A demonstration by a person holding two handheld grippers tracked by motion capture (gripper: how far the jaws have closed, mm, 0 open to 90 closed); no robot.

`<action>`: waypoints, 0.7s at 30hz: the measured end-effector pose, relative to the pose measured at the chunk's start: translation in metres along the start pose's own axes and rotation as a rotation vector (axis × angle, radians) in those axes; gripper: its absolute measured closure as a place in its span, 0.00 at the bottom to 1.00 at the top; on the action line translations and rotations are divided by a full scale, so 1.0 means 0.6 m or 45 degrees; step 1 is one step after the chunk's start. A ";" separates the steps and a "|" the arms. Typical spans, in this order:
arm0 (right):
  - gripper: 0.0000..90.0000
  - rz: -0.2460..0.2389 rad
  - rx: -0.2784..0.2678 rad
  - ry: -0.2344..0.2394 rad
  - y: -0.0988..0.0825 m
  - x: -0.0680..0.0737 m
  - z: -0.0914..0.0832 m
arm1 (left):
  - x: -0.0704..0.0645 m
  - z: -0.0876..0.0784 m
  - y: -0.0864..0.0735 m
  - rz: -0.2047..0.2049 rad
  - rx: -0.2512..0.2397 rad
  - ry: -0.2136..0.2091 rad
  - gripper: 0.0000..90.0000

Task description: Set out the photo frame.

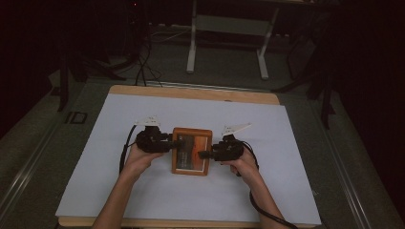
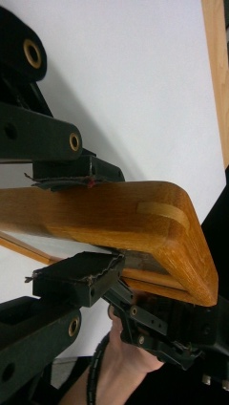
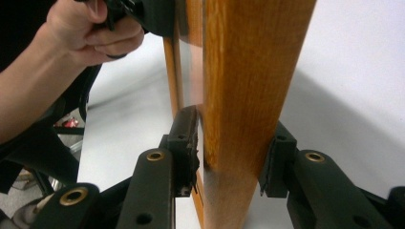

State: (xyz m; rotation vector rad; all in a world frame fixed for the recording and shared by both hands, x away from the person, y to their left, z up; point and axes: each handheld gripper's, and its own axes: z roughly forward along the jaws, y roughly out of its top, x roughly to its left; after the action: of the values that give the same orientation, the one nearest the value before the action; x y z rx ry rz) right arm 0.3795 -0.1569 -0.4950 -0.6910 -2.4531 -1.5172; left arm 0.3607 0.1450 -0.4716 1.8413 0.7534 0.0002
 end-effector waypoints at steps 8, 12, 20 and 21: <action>0.71 0.050 -0.016 0.014 0.000 -0.012 0.003 | 0.010 0.007 0.004 -0.040 0.007 0.010 0.64; 0.71 0.059 -0.015 0.030 -0.001 -0.014 0.003 | 0.006 0.007 0.007 -0.026 0.034 0.012 0.63; 0.51 0.054 0.018 -0.028 -0.002 -0.014 0.002 | 0.001 0.010 0.004 -0.024 0.060 0.032 0.51; 0.45 0.062 0.014 -0.033 -0.002 -0.015 0.001 | 0.001 0.008 0.002 -0.031 0.045 0.026 0.48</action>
State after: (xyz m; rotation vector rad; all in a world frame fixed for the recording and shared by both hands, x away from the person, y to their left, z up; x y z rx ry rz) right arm 0.3866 -0.1597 -0.4996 -0.7670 -2.4431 -1.4854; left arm 0.3633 0.1411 -0.4726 1.8681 0.7945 -0.0097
